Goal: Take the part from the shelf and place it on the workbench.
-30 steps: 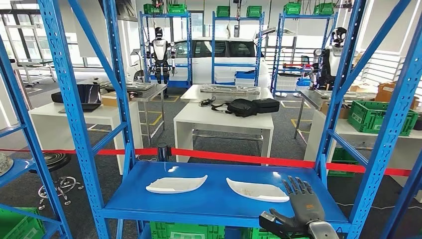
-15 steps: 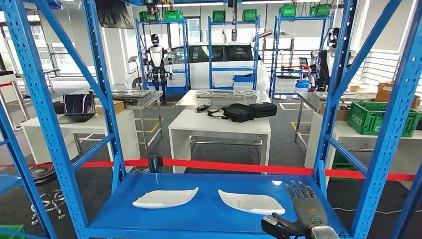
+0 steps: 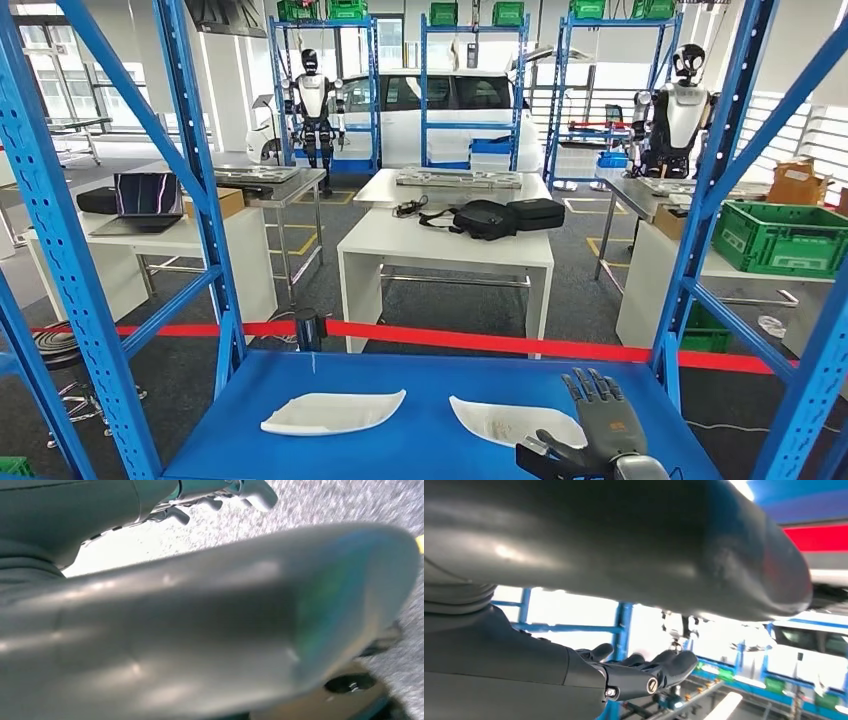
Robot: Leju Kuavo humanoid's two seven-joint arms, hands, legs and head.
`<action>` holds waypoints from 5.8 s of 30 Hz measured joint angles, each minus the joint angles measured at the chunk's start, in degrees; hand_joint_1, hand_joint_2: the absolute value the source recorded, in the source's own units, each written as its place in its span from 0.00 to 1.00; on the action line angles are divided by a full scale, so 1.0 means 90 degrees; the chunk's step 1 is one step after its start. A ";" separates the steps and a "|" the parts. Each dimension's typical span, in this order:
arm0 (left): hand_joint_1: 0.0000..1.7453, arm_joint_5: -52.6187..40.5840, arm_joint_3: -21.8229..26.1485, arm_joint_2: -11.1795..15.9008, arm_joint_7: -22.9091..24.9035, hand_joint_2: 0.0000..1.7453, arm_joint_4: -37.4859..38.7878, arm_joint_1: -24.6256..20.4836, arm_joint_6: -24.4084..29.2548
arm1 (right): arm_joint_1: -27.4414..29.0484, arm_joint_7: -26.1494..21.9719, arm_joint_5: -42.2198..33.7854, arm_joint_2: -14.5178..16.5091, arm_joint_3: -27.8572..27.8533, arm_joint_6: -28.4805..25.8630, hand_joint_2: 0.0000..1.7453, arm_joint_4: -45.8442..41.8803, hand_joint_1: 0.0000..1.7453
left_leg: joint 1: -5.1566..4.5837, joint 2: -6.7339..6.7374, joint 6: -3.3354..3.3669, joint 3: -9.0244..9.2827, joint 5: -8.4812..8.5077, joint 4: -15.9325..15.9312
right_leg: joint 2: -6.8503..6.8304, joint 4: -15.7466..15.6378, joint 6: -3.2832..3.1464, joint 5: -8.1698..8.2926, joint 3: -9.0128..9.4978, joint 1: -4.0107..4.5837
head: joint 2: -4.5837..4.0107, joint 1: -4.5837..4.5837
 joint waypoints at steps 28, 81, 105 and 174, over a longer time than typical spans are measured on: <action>0.00 -0.0132 0.0053 0.0017 -0.0072 0.00 -0.0010 -0.0068 -0.0038 | 0.0248 -0.1027 -0.1120 0.0492 0.0000 0.1762 1.00 0.0101 0.00 | -0.0011 -0.0023 -0.0208 0.0154 -0.0317 0.0098 | 0.0005 -0.0314 -0.0257 0.0676 -0.0791 0.0068 | -0.0002 -0.0016; 0.00 -0.0228 0.0200 0.0056 -0.0217 0.50 -0.0012 -0.0060 -0.0052 | 0.0231 -0.0186 -0.1748 0.0618 0.1220 0.2467 1.00 0.0359 1.00 | -0.0007 -0.0049 -0.0122 0.0202 -0.0272 0.0081 | 0.0000 -0.0418 -0.0126 0.0695 -0.0703 0.0080 | -0.0002 0.0007; 0.00 -0.0233 0.0411 0.0049 -0.0309 1.00 -0.0012 0.0041 0.0040 | 0.0614 -0.0254 -0.1747 0.0563 0.0668 -0.0151 1.00 -0.3589 1.00 | -0.0005 -0.0045 -0.0139 0.0192 -0.0280 0.0074 | 0.0005 -0.0406 -0.0143 0.0683 -0.0726 0.0080 | -0.0002 0.0009; 0.00 -0.0392 0.0662 0.0488 -0.0526 1.00 -0.0009 0.0238 -0.0135 | 0.0880 -0.0427 -0.1897 0.0693 0.1986 0.0243 1.00 -0.5680 1.00 | 0.0090 0.0047 -0.0447 -0.0399 -0.0792 0.1658 | -0.0069 -0.0371 -0.0354 0.0606 -0.0636 0.0041 | -0.0002 -0.0006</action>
